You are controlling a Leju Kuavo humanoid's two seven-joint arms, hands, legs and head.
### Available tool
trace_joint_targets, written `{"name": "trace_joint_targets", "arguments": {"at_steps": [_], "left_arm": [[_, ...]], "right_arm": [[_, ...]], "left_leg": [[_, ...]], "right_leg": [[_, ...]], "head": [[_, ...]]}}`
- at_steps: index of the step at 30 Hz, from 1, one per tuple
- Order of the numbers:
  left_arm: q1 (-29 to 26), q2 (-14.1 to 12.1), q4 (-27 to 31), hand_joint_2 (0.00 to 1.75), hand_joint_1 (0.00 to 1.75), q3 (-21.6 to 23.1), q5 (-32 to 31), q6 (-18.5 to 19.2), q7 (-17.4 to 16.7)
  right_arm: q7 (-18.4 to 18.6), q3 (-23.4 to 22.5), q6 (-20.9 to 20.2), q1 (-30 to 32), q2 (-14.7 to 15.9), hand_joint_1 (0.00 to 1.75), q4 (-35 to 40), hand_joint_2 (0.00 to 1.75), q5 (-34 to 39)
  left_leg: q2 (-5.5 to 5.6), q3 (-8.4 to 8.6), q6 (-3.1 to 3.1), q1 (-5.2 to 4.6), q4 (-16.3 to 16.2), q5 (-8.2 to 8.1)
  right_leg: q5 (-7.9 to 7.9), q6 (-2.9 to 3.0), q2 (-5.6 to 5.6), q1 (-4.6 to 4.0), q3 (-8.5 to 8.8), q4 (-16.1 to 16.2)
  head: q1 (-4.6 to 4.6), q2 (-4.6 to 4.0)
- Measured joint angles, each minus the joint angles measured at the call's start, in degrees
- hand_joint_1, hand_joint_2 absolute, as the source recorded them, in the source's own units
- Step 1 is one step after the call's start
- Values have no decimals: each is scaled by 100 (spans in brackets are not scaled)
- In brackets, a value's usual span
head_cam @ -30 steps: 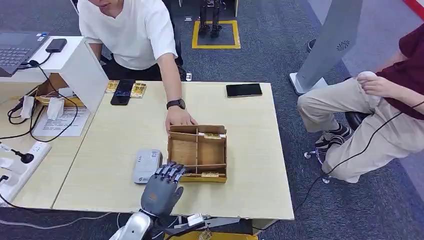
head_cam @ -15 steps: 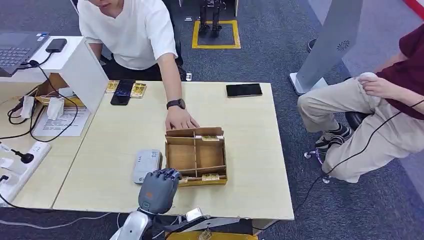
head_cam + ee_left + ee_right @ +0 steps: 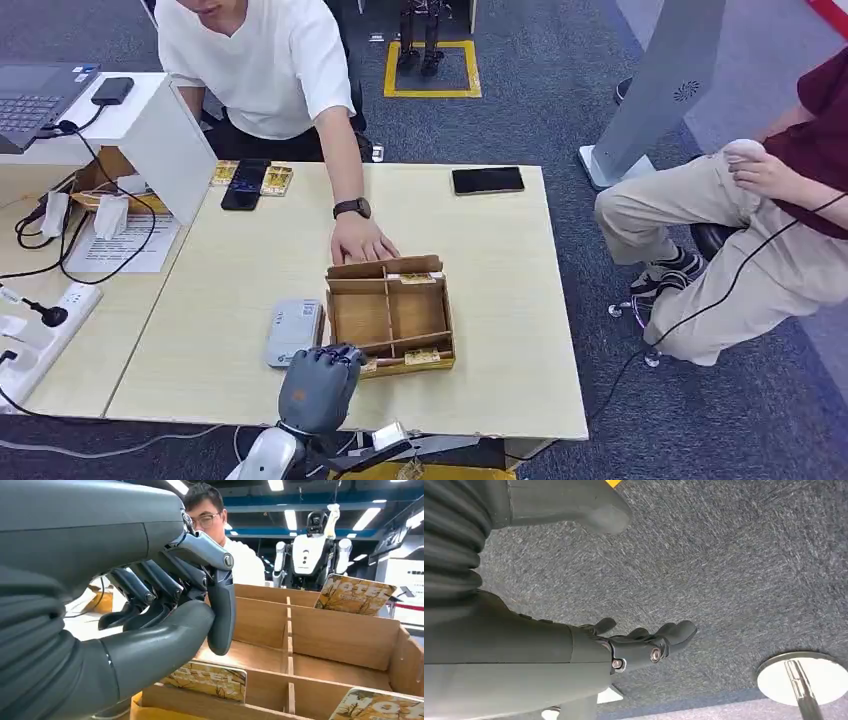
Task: Pass the card to the sensor for recognition and then transmit it.
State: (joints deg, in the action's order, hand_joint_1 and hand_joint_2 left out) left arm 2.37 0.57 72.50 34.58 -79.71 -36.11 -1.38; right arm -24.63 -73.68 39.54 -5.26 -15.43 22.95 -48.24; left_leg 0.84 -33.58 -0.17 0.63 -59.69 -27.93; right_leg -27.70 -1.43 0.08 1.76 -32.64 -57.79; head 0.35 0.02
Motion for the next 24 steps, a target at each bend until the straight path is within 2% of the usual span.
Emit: {"name": "trace_joint_targets", "arguments": {"at_steps": [1, 2, 3, 6, 8, 10, 11, 13, 15, 17, 20, 24], "left_arm": [[-1, 0, 0, 175, 173, 0, 0, 0, 0], [-2, 0, 0, 175, 28, 0, 0, -20, 0], [-9, 0, 0, 175, 0, 0, 7, -68, 0], [-95, 22, 61, 175, 0, -22, -24, -280, 94], [-274, 142, 324, 175, 0, -184, -28, -310, 414], [-466, 405, 659, 175, 0, -495, 72, -337, 1009], [-549, 553, 820, 175, 0, -678, 175, -343, 1411], [-733, 945, 1142, 175, 0, -1222, 493, -352, 2443], [-842, 1288, 1353, 175, 0, -1701, 790, -369, 3022], [-912, 1460, 1531, 175, 0, -2031, 1261, -369, 3317], [-1006, 1534, 1775, 175, 0, -2438, 2150, -383, 3707], [-1065, 1576, 1974, 175, 0, -2721, 2330, -393, 3862]], "right_arm": [[0, 0, 0, 0, 0, 0, 0, 175, 0], [0, 0, 0, 0, 0, 0, 0, 175, 0], [0, 0, 0, 0, 0, 0, 0, 175, 0], [0, -2, 0, 0, -2, 0, 0, 175, -22], [2, -26, 0, 2, -13, 0, 2, 175, -68], [2, -61, 0, -1, -33, 0, 2, 175, -140], [2, -90, 0, -1, -48, 0, 9, 175, -179], [0, -179, 0, -2, -87, 0, 37, 175, -262], [0, -244, 0, -4, -116, 0, 59, 175, -319], [0, -310, 0, -10, -138, 0, 72, 175, -369], [7, -372, 0, -13, -140, 0, 77, 175, -398], [9, -428, 0, -37, -140, 0, 76, 175, -400]], "left_leg": [[0, 0, 0, 0, 0, 0], [0, 0, 0, 0, 0, 0], [0, 0, 0, 0, 0, 0], [0, 0, 0, 0, 0, 0], [0, -1, 0, 0, 0, 0], [0, -2, 0, -1, 0, 0], [0, -4, -1, -1, 0, -1], [0, -4, -6, -3, -1, -4], [0, -3, -7, -3, -1, -5], [-1, -1, -7, -1, 0, -5], [-1, 4, -5, 1, 0, -4], [-2, 4, -2, 4, 1, -1]], "right_leg": [[0, 0, 0, 0, 0, 0], [0, 0, 0, 0, 0, 0], [0, 0, 0, 0, 0, 0], [0, 0, 0, 0, 0, 0], [0, 0, -1, 0, -1, 0], [0, -1, 0, 2, -1, 0], [0, -1, 0, 2, -1, 0], [-2, -3, 0, 3, -2, 1], [-3, -4, 1, 3, -1, 1], [-3, -4, 0, 2, 1, 1], [-3, -3, 1, -2, 0, 0], [-3, -3, 0, -4, 0, 0]], "head": [[0, 0], [0, 0], [0, 0], [0, 0], [0, 0], [-2, 0], [0, 0], [0, 0], [-4, 0], [-2, 0], [0, 0], [2, 0]]}}
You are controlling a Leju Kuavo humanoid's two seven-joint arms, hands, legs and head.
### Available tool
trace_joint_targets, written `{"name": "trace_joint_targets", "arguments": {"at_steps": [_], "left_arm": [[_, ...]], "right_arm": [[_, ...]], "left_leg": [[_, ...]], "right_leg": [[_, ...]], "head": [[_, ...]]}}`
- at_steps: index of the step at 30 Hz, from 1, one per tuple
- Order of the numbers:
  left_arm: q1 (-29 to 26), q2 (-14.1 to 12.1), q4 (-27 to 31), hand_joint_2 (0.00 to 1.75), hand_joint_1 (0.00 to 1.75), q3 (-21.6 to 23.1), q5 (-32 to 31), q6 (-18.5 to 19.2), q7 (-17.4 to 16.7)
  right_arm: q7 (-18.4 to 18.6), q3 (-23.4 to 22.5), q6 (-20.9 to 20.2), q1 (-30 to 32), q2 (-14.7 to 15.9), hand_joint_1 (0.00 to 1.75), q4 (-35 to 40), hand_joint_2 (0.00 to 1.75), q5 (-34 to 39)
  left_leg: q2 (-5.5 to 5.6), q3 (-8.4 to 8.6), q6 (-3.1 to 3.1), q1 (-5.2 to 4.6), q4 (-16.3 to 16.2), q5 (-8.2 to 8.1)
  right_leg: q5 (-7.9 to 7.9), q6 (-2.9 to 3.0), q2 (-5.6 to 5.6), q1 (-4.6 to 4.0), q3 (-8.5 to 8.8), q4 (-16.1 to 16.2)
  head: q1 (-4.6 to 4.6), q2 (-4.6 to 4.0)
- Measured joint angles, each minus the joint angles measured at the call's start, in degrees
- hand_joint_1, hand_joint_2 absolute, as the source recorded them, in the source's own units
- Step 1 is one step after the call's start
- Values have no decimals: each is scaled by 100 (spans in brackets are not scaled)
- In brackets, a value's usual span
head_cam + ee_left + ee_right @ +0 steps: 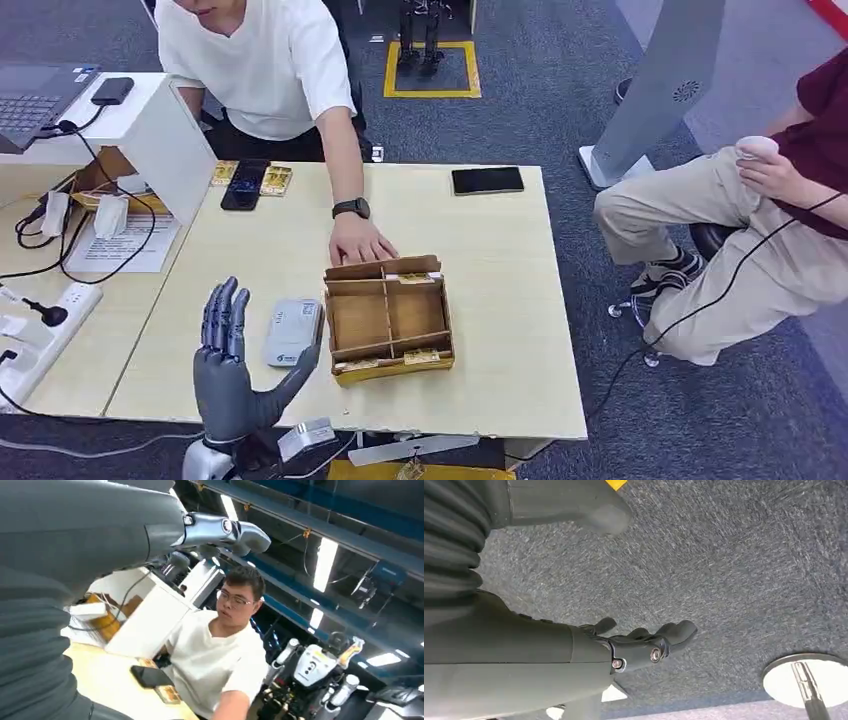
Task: Pass the card to the sensor for recognition and then transmit it.
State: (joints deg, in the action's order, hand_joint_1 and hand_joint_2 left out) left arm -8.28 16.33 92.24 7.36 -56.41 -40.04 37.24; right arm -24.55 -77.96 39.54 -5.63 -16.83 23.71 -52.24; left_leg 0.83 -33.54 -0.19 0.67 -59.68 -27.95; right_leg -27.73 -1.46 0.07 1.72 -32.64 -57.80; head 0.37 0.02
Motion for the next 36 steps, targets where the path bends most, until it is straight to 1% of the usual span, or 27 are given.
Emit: {"name": "trace_joint_targets", "arguments": {"at_steps": [2, 7, 15, 16, 18, 19, 22, 25, 27, 28, 29, 31, 34, 36], "left_arm": [[-11, 7, 33, 175, 0, -50, -103, 0, -85], [-37, 26, 74, 175, 0, -175, -157, 0, -90], [-44, 31, 76, 175, 0, -210, -196, 0, -87], [-45, 33, 76, 175, 0, -216, -270, 0, -89], [-47, 33, 74, 175, 0, -216, -630, 0, -129], [-48, 33, 70, 175, 0, -218, -849, 0, -110], [-48, 35, 44, 175, 0, -216, -818, 0, 186], [-47, 35, 39, 175, 0, -210, -428, 0, 280], [-32, 20, 15, 175, 0, -136, 140, 2, 284], [-17, 4, 6, 175, 0, -63, 528, 2, 284], [0, -24, 2, 175, 0, 52, 996, 2, 284], [25, -76, 0, 175, 0, 299, 1722, 4, 286], [31, -190, -11, 175, 0, 725, 2399, 4, 282], [67, -341, -9, 175, 0, 1015, 2766, 22, 159]], "right_arm": [[0, -9, 0, 0, 0, 0, 0, 175, 4], [0, -31, 0, -10, 0, 0, 0, 175, 7], [0, -31, 0, -12, 0, 0, 0, 175, 7], [0, -33, 0, -13, 0, 0, 0, 175, 9], [-2, -31, 0, -15, 0, 0, -2, 175, 24], [-6, -31, 0, -19, 0, 0, -4, 175, 35], [-26, -31, 0, -22, 0, 0, -9, 175, 46], [-63, -33, 0, -22, 0, 0, -18, 175, 50], [-68, -33, 0, -24, 0, 0, -20, 175, 74], [-66, -33, 0, -25, 0, 0, -20, 175, 83], [-66, -37, 0, -26, 0, 0, -17, 175, 92], [-68, -55, 0, -27, 0, 0, 7, 175, 101], [-72, -112, 0, -27, 0, 0, 42, 175, 105], [-85, -151, 0, -28, -7, 0, 70, 175, 111]], "left_leg": [[0, -2, 0, -1, 0, 0], [1, -2, -1, -4, -1, -1], [1, -1, -2, -3, -1, -1], [1, -1, -1, -3, -1, -1], [0, -1, -1, -3, -1, -1], [0, -1, -1, -3, -1, -1], [0, -1, -1, -4, -1, -1], [0, -1, -2, -4, -1, -1], [1, -1, -2, -4, -1, -1], [1, -2, -2, -4, -1, -1], [1, -1, -2, -4, -1, -1], [1, -2, -2, -4, -1, -1], [1, -2, -2, -4, -1, -1], [1, -2, -2, -4, -1, -1]], "right_leg": [[0, 0, 1, 1, 1, 0], [0, 0, 1, 5, 2, 1], [0, 0, 1, 4, 1, 1], [0, 0, 1, 4, 1, 1], [0, 0, 1, 4, 1, 1], [0, 0, 1, 4, 1, 1], [0, 0, 1, 4, 1, 1], [0, 0, 1, 5, 0, 1], [0, 0, 1, 5, 0, 1], [0, 0, 2, 5, 0, 1], [0, 0, 2, 5, 0, 1], [0, 0, 2, 5, 0, 1], [0, 0, 2, 5, 0, 1], [0, 0, 1, 5, 0, 1]], "head": [[-2, 0], [-2, 0], [0, 0], [0, 0], [0, 0], [0, 0], [0, 0], [0, -2], [0, 0], [0, 0], [0, 0], [0, 0], [-2, 0], [0, 0]]}}
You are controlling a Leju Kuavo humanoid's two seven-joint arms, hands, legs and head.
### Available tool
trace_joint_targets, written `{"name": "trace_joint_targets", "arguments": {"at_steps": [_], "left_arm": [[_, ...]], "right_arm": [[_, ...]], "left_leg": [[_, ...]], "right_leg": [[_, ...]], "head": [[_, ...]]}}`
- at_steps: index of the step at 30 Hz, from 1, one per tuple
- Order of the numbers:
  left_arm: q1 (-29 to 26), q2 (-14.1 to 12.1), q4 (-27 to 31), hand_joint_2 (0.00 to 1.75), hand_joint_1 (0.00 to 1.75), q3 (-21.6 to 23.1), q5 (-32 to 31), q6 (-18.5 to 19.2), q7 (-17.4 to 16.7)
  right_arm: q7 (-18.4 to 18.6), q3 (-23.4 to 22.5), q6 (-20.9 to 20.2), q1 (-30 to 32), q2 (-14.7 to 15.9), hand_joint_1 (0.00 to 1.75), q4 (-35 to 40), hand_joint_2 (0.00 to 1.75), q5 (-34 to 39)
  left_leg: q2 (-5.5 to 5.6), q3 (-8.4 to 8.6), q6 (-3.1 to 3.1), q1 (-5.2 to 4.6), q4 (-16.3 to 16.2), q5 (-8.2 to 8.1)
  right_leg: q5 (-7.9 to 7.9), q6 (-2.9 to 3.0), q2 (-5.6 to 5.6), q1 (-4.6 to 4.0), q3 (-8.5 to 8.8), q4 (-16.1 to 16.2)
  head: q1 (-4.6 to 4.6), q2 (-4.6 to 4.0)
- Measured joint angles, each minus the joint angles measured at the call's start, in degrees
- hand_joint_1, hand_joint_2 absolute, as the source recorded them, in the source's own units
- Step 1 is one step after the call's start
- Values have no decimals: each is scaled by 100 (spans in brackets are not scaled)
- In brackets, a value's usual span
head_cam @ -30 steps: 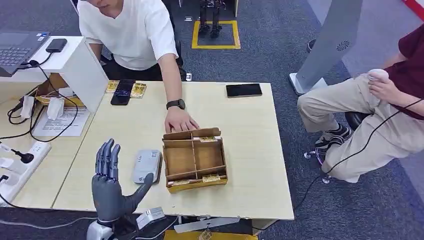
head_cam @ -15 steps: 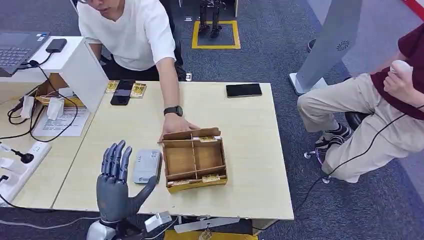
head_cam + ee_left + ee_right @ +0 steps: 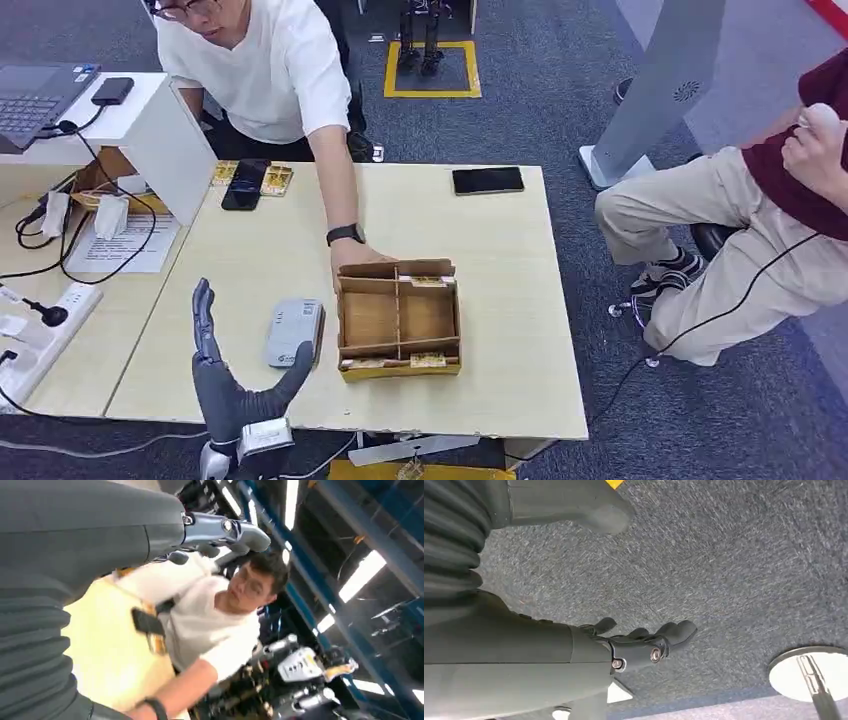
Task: Pass the card to the sensor for recognition and then transmit it.
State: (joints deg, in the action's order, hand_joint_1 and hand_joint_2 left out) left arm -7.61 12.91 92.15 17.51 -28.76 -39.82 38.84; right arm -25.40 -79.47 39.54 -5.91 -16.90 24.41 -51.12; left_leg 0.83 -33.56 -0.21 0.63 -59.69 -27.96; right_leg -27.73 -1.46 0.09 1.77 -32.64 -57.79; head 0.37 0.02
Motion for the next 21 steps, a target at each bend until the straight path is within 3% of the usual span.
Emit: {"name": "trace_joint_targets", "arguments": {"at_steps": [3, 9, 16, 21], "left_arm": [[49, -260, 2, 175, 0, 472, 222, 85, -59], [154, -631, 0, 175, 0, 1190, -186, 319, -111], [241, -859, -54, 175, 0, 1573, -476, 439, -92], [383, -979, -340, 175, 0, 1833, -1308, 142, -296]], "right_arm": [[-39, -31, 0, 0, 2, 0, 26, 175, -2], [-175, -39, 0, -1, 4, 0, 26, 175, -48], [-243, -74, 0, -10, 9, 0, 9, 175, -57], [-293, -142, 0, -32, 11, 0, -15, 175, -166]], "left_leg": [[0, 0, 0, 0, 0, 0], [0, -1, 0, 0, 0, 0], [0, 0, 0, 0, 0, 0], [-1, -1, 0, 0, 0, 0]], "right_leg": [[0, 0, 0, 0, -1, 0], [0, 0, 0, 0, -1, 0], [0, 0, 0, 0, -1, 0], [0, 0, -1, 0, -1, 0]], "head": [[0, 0], [0, 0], [0, 0], [-2, 0]]}}
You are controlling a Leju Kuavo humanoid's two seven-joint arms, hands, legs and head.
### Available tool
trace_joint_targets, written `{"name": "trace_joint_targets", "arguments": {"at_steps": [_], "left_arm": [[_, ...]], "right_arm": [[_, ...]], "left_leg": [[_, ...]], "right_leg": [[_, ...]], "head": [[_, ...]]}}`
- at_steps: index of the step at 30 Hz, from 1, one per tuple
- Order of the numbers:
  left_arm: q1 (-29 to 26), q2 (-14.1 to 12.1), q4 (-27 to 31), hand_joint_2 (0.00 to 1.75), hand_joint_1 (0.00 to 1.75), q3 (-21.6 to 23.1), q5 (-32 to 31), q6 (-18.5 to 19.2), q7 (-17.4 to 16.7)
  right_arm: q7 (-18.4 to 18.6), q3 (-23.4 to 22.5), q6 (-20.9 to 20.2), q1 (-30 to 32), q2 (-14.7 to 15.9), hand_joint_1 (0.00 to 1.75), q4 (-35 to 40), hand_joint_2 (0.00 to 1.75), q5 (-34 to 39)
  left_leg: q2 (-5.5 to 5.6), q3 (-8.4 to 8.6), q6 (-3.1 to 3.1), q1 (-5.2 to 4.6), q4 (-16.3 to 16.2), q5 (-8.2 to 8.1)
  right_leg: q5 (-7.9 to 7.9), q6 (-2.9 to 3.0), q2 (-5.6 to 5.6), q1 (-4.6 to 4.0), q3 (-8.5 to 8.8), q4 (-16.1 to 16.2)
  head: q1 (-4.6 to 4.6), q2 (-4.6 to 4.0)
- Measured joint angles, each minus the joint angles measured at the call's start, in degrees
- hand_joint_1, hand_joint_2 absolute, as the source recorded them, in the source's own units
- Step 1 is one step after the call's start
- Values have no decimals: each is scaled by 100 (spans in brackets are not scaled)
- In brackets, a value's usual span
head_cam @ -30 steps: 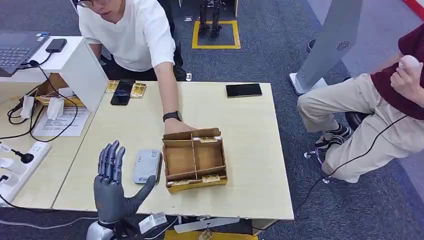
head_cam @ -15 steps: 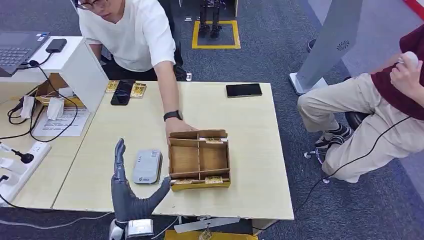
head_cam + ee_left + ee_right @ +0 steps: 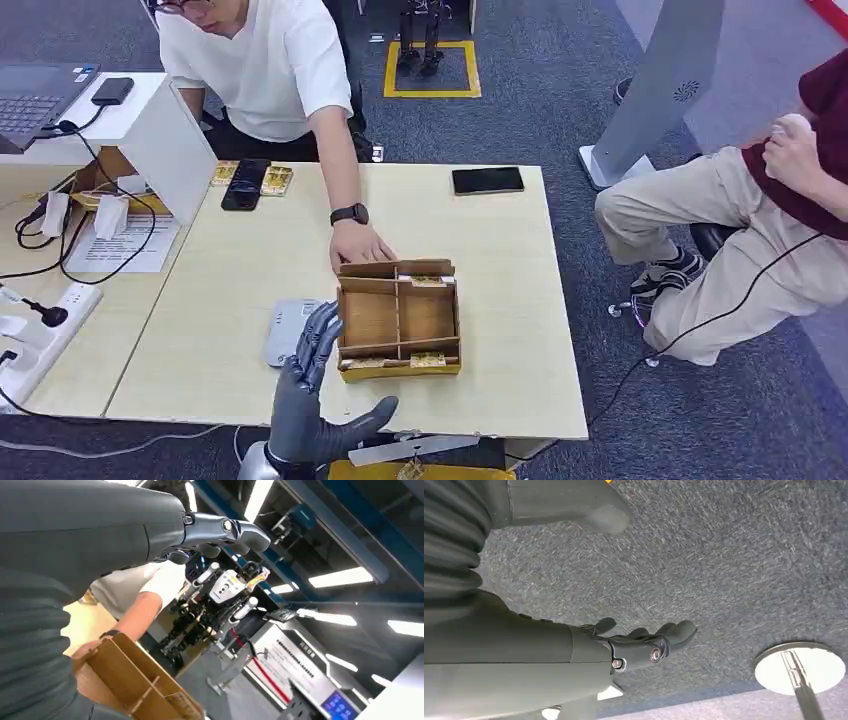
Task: Pass the card to the sensor for recognition and then transmit it.
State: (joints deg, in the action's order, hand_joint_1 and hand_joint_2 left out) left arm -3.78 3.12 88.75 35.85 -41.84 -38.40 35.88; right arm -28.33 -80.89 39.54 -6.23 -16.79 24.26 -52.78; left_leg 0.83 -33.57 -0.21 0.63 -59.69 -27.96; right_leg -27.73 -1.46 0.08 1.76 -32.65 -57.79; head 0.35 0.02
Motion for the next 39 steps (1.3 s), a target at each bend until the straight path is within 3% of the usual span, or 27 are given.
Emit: {"name": "trace_joint_targets", "arguments": {"at_steps": [3, 14, 23, 28, 33, 39], "left_arm": [[60, -74, -211, 175, 0, 81, -557, -92, -198], [146, -183, -527, 175, 0, 142, -787, -114, -298], [179, -168, -764, 175, 0, 142, -2909, -121, -1087], [335, -179, -958, 175, 0, 142, -3189, -121, -1396], [455, -170, -1268, 175, 0, 142, -3502, -121, -1978], [578, -170, -1517, 175, 0, 142, -3763, -123, -2323]], "right_arm": [[-29, -17, 0, -15, 7, 0, -31, 175, -55], [-33, -35, 0, -32, 39, 0, -98, 175, -62], [-7, -33, 0, -34, 85, 0, -168, 175, -120], [20, -33, 0, -34, 96, 0, -190, 175, -118], [70, -24, 0, -33, 96, 0, -197, 175, -73], [72, -15, 0, -32, 96, 0, -197, 175, -53]], "left_leg": [[0, 0, 0, 0, 0, 0], [0, 0, 0, 0, 0, 0], [0, 0, 0, 0, 0, 0], [0, 1, 0, 0, 0, 0], [0, 0, 0, 0, 0, 0], [1, -1, 0, 0, 0, 0]], "right_leg": [[0, 0, 0, 0, 0, 0], [0, 0, 0, 0, 0, 0], [0, 0, 0, 0, 0, 0], [0, 0, 0, 0, 0, 0], [0, 0, 0, 0, 0, 0], [0, 0, 0, 0, 0, 0]], "head": [[2, 0], [2, 0], [2, 0], [2, 0], [2, 0], [2, 0]]}}
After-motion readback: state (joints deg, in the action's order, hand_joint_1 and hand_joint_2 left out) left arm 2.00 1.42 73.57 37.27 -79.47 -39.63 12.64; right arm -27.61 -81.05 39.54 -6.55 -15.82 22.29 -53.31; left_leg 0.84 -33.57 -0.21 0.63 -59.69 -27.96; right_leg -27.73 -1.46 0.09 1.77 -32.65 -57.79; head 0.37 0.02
